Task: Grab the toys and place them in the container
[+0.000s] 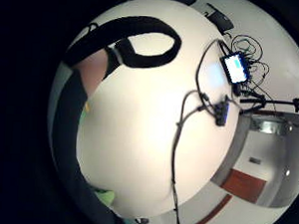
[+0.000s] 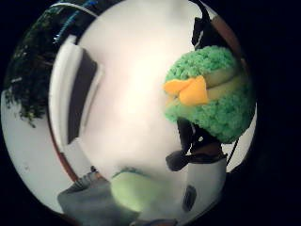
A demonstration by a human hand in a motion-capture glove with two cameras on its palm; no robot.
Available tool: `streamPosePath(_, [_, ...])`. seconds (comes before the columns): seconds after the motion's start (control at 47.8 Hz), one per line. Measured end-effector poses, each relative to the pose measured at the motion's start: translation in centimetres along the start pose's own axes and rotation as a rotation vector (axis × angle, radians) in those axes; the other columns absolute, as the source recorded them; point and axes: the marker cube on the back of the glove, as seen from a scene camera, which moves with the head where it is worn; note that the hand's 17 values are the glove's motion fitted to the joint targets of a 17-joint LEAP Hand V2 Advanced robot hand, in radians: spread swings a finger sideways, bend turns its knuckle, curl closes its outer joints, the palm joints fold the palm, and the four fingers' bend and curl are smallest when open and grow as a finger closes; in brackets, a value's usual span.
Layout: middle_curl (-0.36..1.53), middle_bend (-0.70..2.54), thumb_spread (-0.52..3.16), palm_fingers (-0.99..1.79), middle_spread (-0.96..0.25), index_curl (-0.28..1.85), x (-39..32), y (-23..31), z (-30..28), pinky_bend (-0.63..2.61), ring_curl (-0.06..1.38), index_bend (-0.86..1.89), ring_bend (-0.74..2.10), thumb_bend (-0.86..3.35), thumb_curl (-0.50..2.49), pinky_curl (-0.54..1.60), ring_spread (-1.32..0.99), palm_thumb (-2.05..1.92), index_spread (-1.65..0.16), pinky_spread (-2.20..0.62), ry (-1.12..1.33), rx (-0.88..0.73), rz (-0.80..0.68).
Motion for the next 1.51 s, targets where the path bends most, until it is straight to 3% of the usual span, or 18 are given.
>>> streamPosePath(0.126, [0.48,0.8,1.53,0.59,-0.28,0.32,-1.6,-0.6,-7.1,0.48,0.39,0.28,0.93,0.17,0.37,0.29,-0.46,0.42,-0.36,-0.08,0.055,0.126,-0.135])
streamPosePath(0.23, [0.49,0.81,1.49,0.61,-0.29,0.35,-7.7,-1.4,-10.3,0.46,0.39,0.3,0.93,0.16,0.38,0.28,-0.47,0.44,-0.36,-0.09,-0.079,0.145,-0.196])
streamPosePath(0.46, [0.49,0.82,1.46,0.59,-0.29,0.39,-25.5,-5.8,-11.5,0.45,0.39,0.28,0.92,0.13,0.37,0.29,-0.49,0.44,-0.37,-0.1,-0.077,0.132,-0.341])
streamPosePath(0.565, [0.49,0.82,1.46,0.57,-0.29,0.41,-28.4,-7.6,-10.8,0.45,0.39,0.26,0.92,0.12,0.36,0.3,-0.49,0.43,-0.37,-0.1,0.055,0.14,-0.173])
streamPosePath(0.67, [0.49,0.8,1.46,0.52,-0.29,0.42,-31.4,-6.8,-9.8,0.49,0.39,0.21,0.91,0.1,0.35,0.31,-0.49,0.42,-0.37,-0.1,-0.048,0.066,-0.379])
streamPosePath(0.774, [0.45,0.59,1.43,0.02,-0.28,0.37,-30.0,-6.4,-8.6,0.73,0.41,0.03,0.87,0.04,0.33,0.41,-0.44,0.34,-0.34,-0.06,-0.026,-0.025,-0.381])
streamPosePath(0.837, [0.39,0.41,1.38,-0.22,-0.24,0.32,-28.4,-6.7,-8.2,0.86,0.36,0.03,0.74,-0.02,0.3,0.42,-0.37,0.23,-0.33,-0.05,0.051,-0.014,-0.199])
streamPosePath(0.879, [0.37,0.37,1.36,-0.22,-0.23,0.3,-27.6,-6.6,-8.0,0.87,0.34,0.05,0.7,-0.04,0.29,0.41,-0.35,0.18,-0.32,-0.03,0.08,-0.011,-0.155])
streamPosePath(0.963, [0.35,0.3,1.34,-0.21,-0.21,0.27,-27.6,-4.7,-8.2,0.88,0.31,0.06,0.64,-0.05,0.28,0.41,-0.3,0.1,-0.31,-0.02,-0.054,-0.035,-0.407])
streamPosePath(1.025, [0.35,0.27,1.33,-0.19,-0.2,0.25,-26.5,-3.9,-8.3,0.87,0.3,0.09,0.61,-0.05,0.27,0.41,-0.28,0.04,-0.31,-0.01,-0.079,-0.039,-0.452])
streamPosePath(1.193, [0.34,0.2,1.33,-0.14,-0.19,0.25,-22.9,-0.3,-8.5,0.82,0.28,0.13,0.54,-0.04,0.24,0.39,-0.24,-0.06,-0.32,0.01,-0.132,-0.032,-0.426])
streamPosePath(1.36, [0.34,0.18,1.3,-0.09,-0.18,0.26,-12.2,6.5,-9.9,0.77,0.27,0.17,0.48,-0.09,0.19,0.37,-0.22,-0.14,-0.34,0.02,-0.225,0.037,-0.333])
streamPosePath(1.465, [0.34,0.18,1.29,-0.04,-0.19,0.29,-4.3,10.0,-8.8,0.73,0.26,0.2,0.44,-0.09,0.16,0.35,-0.21,-0.14,-0.35,0.02,0.044,0.1,-0.319])
streamPosePath(1.507, [0.34,0.19,1.29,-0.02,-0.19,0.29,-3.2,11.2,-8.6,0.72,0.26,0.21,0.43,-0.09,0.14,0.35,-0.21,-0.14,-0.36,0.02,0.004,0.084,-0.274])
